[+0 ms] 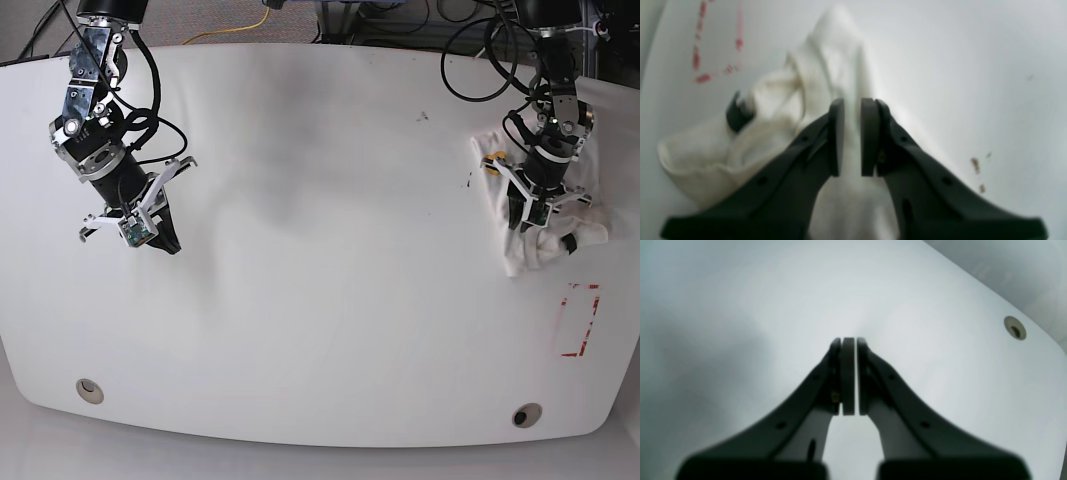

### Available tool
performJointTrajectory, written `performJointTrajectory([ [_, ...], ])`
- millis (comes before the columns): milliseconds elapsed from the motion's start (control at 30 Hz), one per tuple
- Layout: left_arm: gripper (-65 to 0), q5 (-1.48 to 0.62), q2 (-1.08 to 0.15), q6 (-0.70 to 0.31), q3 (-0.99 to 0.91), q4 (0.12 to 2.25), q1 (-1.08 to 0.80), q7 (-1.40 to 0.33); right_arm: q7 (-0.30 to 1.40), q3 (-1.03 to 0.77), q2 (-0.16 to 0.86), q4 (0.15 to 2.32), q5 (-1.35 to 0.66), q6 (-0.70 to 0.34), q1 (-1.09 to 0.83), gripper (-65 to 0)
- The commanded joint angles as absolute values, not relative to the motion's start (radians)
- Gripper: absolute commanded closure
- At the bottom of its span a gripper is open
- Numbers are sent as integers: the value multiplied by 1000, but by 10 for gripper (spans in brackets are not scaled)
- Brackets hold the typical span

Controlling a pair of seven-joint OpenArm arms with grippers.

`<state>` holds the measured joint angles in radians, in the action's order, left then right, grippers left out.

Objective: Layout the t-shirt on the table in an organized manner, then fold the t-shirt properly
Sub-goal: 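Grasp the folded white shirt with the left gripper and drag it aside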

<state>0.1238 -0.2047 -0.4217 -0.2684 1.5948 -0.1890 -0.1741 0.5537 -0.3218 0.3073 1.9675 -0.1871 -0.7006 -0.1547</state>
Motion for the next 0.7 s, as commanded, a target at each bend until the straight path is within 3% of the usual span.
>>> performJointTrajectory([
  [0,-78,111,-180,-423,-271,1684,-191,-186,527,-326,318,1997,-199,-698,-143,-8],
  [333,-78,111,-1,-423,-268,1896,-229,-464,529,-326,318,1997,-202,-698,-142,-8],
  [667,-75,113,117,-417,-332,1830,-240,-573,529,-328,318,1995,-206,-698,-145,-8],
])
